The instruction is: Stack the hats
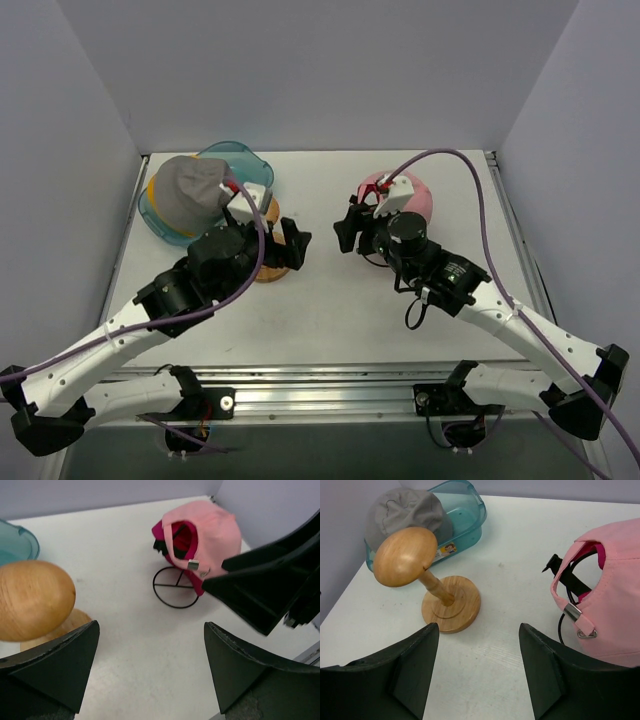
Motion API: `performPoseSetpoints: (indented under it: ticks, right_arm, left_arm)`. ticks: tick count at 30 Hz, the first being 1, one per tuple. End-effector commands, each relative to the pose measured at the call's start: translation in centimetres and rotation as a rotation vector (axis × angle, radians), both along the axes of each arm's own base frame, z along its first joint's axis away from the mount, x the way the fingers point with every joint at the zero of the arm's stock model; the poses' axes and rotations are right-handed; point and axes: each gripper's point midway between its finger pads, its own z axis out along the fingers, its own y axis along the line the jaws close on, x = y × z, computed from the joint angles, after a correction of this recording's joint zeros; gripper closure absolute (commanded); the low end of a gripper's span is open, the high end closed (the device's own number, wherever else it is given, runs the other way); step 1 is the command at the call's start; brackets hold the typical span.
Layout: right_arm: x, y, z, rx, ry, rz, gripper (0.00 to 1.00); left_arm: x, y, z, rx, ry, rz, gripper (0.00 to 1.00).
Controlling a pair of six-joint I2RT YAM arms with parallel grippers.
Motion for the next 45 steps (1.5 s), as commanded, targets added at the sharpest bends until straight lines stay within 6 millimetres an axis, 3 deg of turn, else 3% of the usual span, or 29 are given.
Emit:
performPoseSetpoints:
  ticks: [1,2,3,5,10,13,19,26,28,30,31,33,34,36,37,38,40,41,45]
  right_arm:
    - [0.7,-0.6,0.3,-0.022,-0.058,-0.076,0.39]
    - [0.6,-0.9,0.5,-0.012,-0.067,-0.081,0.39]
    - [0.6,-1.1,0.0,-0.017,-0.064,-0.087,0.39]
    - [0.2,-1.1,0.4,0.003,-0.081,-0.074,0.39]
    - [-0.2,0.1,-0.2,0.051,-0.06,-0.026,0.38]
    - [-0.4,0.7,-1.9,0.057,-0.036,0.002,0.39]
    - [-1.3,1.2,-2.1,0.164,-0.077,0.042,0.39]
    - [-1.2,-0.1,-3.2,0.156,-0.111,-0.007,0.39]
    - [-1.3,-0.2,-3.7,0.159,-0.112,-0.005,0.39]
    - [-1.3,-0.3,-3.6,0.156,-0.114,-0.009,0.39]
    - [-1.4,-0.5,-3.6,0.152,-0.112,-0.012,0.39]
    - [-1.5,-0.8,-3.5,0.157,-0.117,-0.017,0.39]
    - [-1.6,-0.9,-3.6,0.157,-0.119,-0.016,0.39]
    - [-1.6,-1.2,-3.5,0.162,-0.129,-0.031,0.39]
    - [-1.6,-1.3,-3.5,0.164,-0.133,-0.033,0.39]
    - [-1.6,-1.3,-3.7,0.161,-0.131,-0.032,0.39]
    - [-1.5,-1.2,-3.9,0.153,-0.127,-0.035,0.39]
    - [-1.4,-1.1,-4.0,0.147,-0.124,-0.037,0.39]
    - [-1.2,-0.8,-4.3,0.136,-0.111,-0.037,0.39]
  left_arm:
    - [-0.5,1.1,-1.2,-0.034,-0.045,0.072,0.06]
    - [-1.0,1.8,-0.9,-0.051,-0.063,0.076,0.06]
    - [-1.2,2.0,-2.6,-0.023,-0.062,0.09,0.06]
    - [-1.5,2.7,-2.5,-0.058,-0.091,0.102,0.06]
    - [-1.5,4.3,-5.2,-0.032,-0.114,0.145,0.06]
    - [-1.6,5.5,-5.2,-0.043,-0.13,0.179,0.06]
    - [-2.3,5.8,-4.7,-0.115,-0.183,0.141,0.06]
    - [-1.9,6.0,-5.1,-0.104,-0.172,0.18,0.06]
    - [-1.1,7.6,-3.1,-0.137,-0.164,0.294,0.05]
    - [-0.2,8.5,-2.7,-0.073,-0.124,0.379,0.03]
    - [0.1,9.7,0.9,-0.123,-0.14,0.444,0.03]
    - [1.3,9.9,2.1,-0.079,-0.125,0.492,0.0]
    - [2.0,11.3,5.1,-0.126,-0.143,0.543,0.0]
    - [3.8,11.6,5.8,-0.111,-0.121,0.562,0.06]
    - [5.3,13.6,6.3,-0.112,-0.116,0.619,0.07]
    - [6.4,13.1,7.7,-0.125,-0.113,0.575,0.08]
    - [8.3,14.1,6.8,-0.09,-0.04,0.561,0.08]
    - [10.7,15.3,6.9,-0.096,0.001,0.549,0.08]
    - [14.7,18.8,2.7,-0.054,0.182,0.581,0.08]
